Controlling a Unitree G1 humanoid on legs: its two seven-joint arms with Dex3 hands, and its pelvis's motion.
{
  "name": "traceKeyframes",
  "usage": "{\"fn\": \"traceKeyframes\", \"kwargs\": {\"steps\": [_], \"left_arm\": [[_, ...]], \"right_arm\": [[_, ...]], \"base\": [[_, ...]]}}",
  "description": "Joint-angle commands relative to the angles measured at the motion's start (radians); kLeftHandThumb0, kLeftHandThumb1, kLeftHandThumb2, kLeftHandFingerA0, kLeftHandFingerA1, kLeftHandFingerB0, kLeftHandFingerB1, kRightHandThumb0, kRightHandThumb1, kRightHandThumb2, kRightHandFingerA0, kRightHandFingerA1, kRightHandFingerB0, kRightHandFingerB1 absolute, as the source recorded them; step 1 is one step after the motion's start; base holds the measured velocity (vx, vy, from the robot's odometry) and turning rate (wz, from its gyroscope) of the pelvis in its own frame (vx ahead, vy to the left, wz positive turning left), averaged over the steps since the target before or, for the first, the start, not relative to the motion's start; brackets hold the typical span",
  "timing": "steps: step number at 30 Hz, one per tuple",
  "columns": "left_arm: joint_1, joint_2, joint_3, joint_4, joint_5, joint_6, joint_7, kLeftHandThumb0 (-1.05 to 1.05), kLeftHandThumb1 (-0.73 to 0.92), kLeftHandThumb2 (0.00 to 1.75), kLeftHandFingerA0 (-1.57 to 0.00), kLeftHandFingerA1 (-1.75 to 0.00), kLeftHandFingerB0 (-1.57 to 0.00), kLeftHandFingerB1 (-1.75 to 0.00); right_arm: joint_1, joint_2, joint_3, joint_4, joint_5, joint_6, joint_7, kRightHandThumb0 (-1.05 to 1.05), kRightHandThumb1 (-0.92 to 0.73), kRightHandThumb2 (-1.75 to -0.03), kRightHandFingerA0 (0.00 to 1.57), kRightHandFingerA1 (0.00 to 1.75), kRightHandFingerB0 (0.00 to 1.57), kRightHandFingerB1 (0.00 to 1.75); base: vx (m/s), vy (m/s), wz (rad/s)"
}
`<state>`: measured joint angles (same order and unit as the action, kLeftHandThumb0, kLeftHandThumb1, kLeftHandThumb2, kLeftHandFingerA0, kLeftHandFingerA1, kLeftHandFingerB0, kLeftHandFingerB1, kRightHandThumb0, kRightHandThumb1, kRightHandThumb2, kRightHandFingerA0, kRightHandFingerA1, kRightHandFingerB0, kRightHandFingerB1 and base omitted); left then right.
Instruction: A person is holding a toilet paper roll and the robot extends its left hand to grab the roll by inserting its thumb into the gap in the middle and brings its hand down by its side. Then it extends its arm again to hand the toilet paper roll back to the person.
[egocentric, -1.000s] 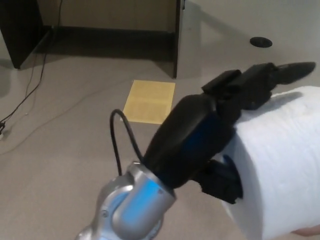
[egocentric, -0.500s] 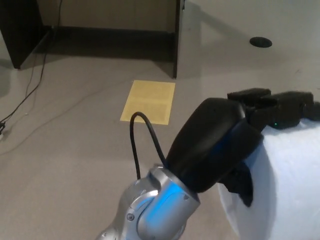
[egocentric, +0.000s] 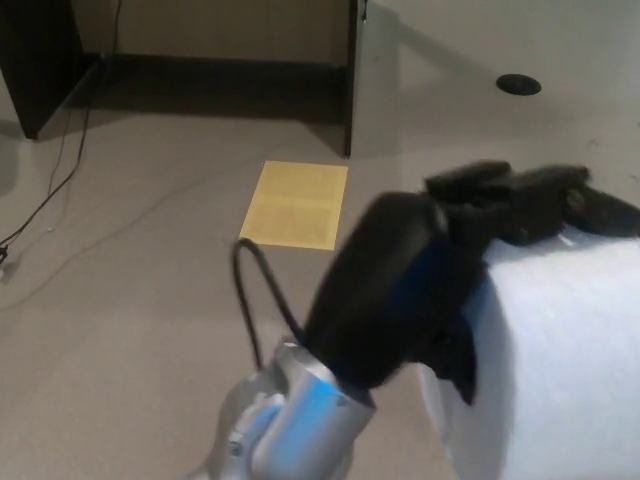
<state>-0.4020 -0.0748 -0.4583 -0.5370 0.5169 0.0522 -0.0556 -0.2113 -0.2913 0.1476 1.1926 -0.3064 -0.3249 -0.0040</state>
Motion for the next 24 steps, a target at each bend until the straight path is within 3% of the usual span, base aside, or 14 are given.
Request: {"fn": "traceKeyframes", "kwargs": {"steps": [1, 6, 8, 9, 12, 13, 16, 17, 18, 20, 21, 24], "left_arm": [[-0.053, 0.048, 0.162, 0.011, -0.130, -0.062, -0.028, -0.08, 0.74, 0.71, -1.04, -1.20, -0.87, -0.88], [-0.102, 0.162, 0.319, 0.085, -0.214, -0.143, -0.059, 0.05, 0.70, 0.82, -1.05, -1.20, -0.82, -1.00], [-0.095, 0.211, 0.368, 0.064, -0.234, -0.120, -0.091, 0.00, 0.69, 0.81, -1.04, -1.25, -0.83, -1.03], [-0.073, 0.247, 0.408, 0.034, -0.260, -0.109, -0.115, -0.07, 0.76, 0.70, -1.08, -1.20, -0.85, -1.01], [0.004, 0.327, 0.523, -0.005, -0.365, -0.150, -0.156, -0.01, 0.74, 0.70, -1.07, -1.20, -0.85, -0.97], [0.016, 0.333, 0.536, -0.007, -0.377, -0.149, -0.159, -0.06, 0.79, 0.63, -1.05, -1.21, -0.85, -0.97], [0.133, 0.348, 0.620, -0.003, -0.455, -0.171, -0.173, -0.01, 0.77, 0.71, -1.07, -1.18, -0.83, -0.97], [0.194, 0.349, 0.644, -0.003, -0.436, -0.185, -0.159, -0.06, 0.81, 0.63, -1.11, -1.13, -0.85, -0.93], [0.222, 0.352, 0.666, 0.027, -0.442, -0.210, -0.155, -0.01, 0.78, 0.67, -1.10, -1.13, -0.84, -0.95], [0.270, 0.362, 0.705, 0.094, -0.460, -0.258, -0.158, 0.06, 0.77, 0.70, -1.04, -1.14, -0.81, -0.96], [0.293, 0.361, 0.720, 0.117, -0.473, -0.269, -0.160, 0.05, 0.80, 0.65, -1.03, -1.18, -0.82, -0.96], [0.374, 0.343, 0.759, 0.189, -0.498, -0.320, -0.148, 0.06, 0.79, 0.68, -1.01, -1.13, -0.83, -0.91]], "right_arm": [[-0.053, -0.023, -0.012, -0.003, 0.017, 0.017, 0.030, -0.38, -0.65, -0.60, 0.77, 0.58, 0.59, 0.42], [-0.113, -0.018, -0.028, 0.029, 0.026, 0.012, 0.034, -0.38, -0.65, -0.60, 0.77, 0.61, 0.60, 0.44], [-0.115, -0.008, -0.035, 0.041, 0.032, 0.001, 0.034, -0.39, -0.63, -0.60, 0.79, 0.61, 0.62, 0.44], [-0.102, 0.004, -0.041, 0.047, 0.036, -0.004, 0.026, -0.40, -0.62, -0.58, 0.82, 0.65, 0.64, 0.44], [-0.079, 0.007, -0.051, 0.047, 0.038, -0.022, 0.007, -0.42, -0.62, -0.59, 0.80, 0.64, 0.64, 0.44], [-0.082, 0.007, -0.054, 0.048, 0.040, -0.021, 0.007, -0.42, -0.62, -0.59, 0.80, 0.65, 0.65, 0.44], [-0.089, 0.008, -0.058, 0.038, 0.039, -0.005, -0.001, -0.41, -0.62, -0.59, 0.80, 0.65, 0.64, 0.43], [-0.075, 0.007, -0.064, 0.031, 0.045, -0.012, -0.007, -0.41, -0.62, -0.58, 0.80, 0.67, 0.62, 0.44], [-0.080, 0.009, -0.075, 0.027, 0.056, -0.012, -0.009, -0.47, -0.50, -0.88, 0.83, 0.81, 0.55, 0.60], [-0.094, 0.006, -0.083, 0.022, 0.059, -0.009, -0.003, -0.43, -0.49, -0.90, 0.83, 0.81, 0.53, 0.60], [-0.095, 0.003, -0.082, 0.020, 0.055, -0.006, -0.001, -0.43, -0.57, -0.61, 0.82, 0.71, 0.60, 0.45], [-0.087, -0.007, -0.079, 0.007, 0.045, -0.004, -0.002, -0.41, -0.62, -0.59, 0.78, 0.62, 0.61, 0.44]], "base": [[0.00, 0.000, 0.00], [0.00, 0.000, 0.00], [0.00, 0.000, 0.00], [0.00, 0.000, 0.00], [0.00, 0.000, 0.00], [0.00, 0.000, 0.00], [0.00, 0.000, 0.00], [0.00, 0.000, 0.00], [0.00, 0.000, 0.00], [0.00, 0.000, 0.00], [0.00, 0.000, 0.00], [0.00, 0.000, 0.00]]}}
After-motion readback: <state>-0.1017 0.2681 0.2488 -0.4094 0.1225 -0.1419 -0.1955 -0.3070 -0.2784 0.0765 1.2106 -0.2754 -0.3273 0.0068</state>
